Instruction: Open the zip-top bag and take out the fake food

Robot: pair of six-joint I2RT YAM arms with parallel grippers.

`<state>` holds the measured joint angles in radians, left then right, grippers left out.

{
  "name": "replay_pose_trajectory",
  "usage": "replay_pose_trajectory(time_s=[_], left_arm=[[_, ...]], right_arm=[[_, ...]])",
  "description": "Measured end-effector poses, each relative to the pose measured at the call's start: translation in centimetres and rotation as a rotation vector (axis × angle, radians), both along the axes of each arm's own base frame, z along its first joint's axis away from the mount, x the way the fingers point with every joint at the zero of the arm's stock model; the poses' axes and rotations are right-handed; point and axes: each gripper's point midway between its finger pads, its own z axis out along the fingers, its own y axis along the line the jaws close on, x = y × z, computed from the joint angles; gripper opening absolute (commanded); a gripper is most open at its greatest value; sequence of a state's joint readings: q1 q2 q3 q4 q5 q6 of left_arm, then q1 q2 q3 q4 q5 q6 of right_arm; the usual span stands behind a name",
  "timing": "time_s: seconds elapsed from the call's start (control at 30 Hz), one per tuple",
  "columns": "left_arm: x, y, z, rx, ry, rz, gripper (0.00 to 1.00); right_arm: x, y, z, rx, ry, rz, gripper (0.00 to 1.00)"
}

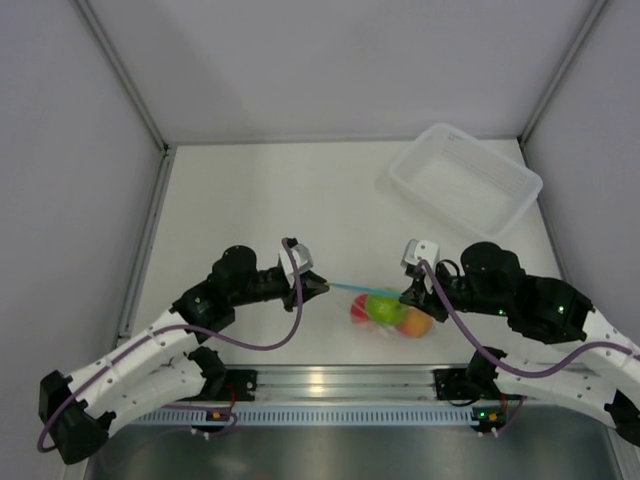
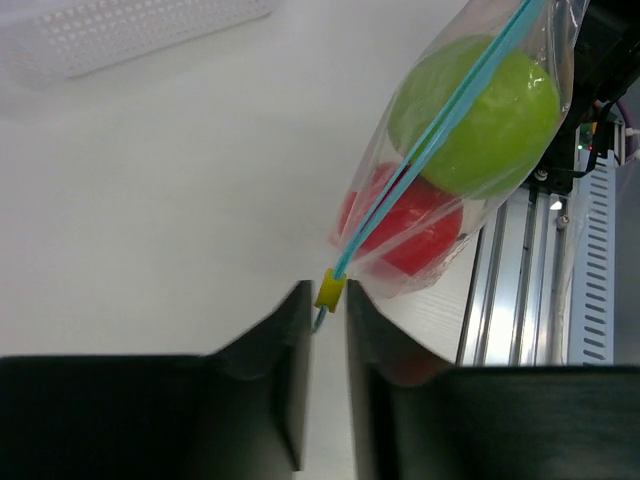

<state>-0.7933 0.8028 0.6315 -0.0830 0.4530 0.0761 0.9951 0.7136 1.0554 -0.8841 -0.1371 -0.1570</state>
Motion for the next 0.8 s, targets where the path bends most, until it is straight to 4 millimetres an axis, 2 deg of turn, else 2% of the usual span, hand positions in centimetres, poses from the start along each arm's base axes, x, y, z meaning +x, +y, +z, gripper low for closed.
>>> replay_pose_trajectory(time_s=[0.07,0.1,0.13,0.2,0.23,0.43,0.5,0.57,0.7,0.8], left_arm=[[-0.2,0.0,-0.1,-0.002,0.012,-0.008,0.51],[-0.3,0.0,-0.1,-0.004,0.019,-0.015,0.62],[-0.4,-0.1,0.0,-0.007,0.025,-0.022,0.79],[-0.7,-0.1,0.1,-0.014,0.037,-0.034,0.85],[-0.8,-0.3,0.3,-0.018,0.043,-0.038,0.97],[0.6,-1.8,3.2,-0.055,0.062,-0.026,0.96],[1.4,-2.7,3.9,-0.061,0.070,-0.025,0.91],[2.0,-3.9,3.8,-0.051,0.089,-0.039,0.88],[0.9,-5.6,2.5,-0.023,0.123,-0.108,0.83],[-0.6,-6.5,2.7,-0.033,0.118,-0.167,0.80]], right_arm=[[-0.1,0.0,0.1,0.006,0.000,0.005,0.00],[-0.2,0.0,0.1,0.009,0.001,0.009,0.00],[-0.2,0.1,0.1,0.013,0.001,0.012,0.00],[-0.3,0.4,-0.3,0.013,0.010,0.023,0.00],[-0.3,0.6,-0.6,0.008,0.016,0.029,0.00],[-0.4,1.5,-3.3,-0.066,0.088,0.056,0.00],[-0.5,1.7,-3.6,-0.075,0.100,0.063,0.00],[-0.6,1.7,-3.5,-0.070,0.102,0.072,0.00],[-0.8,1.6,-3.2,-0.058,0.093,0.082,0.00],[-0.9,1.6,-3.0,-0.049,0.088,0.085,0.00]])
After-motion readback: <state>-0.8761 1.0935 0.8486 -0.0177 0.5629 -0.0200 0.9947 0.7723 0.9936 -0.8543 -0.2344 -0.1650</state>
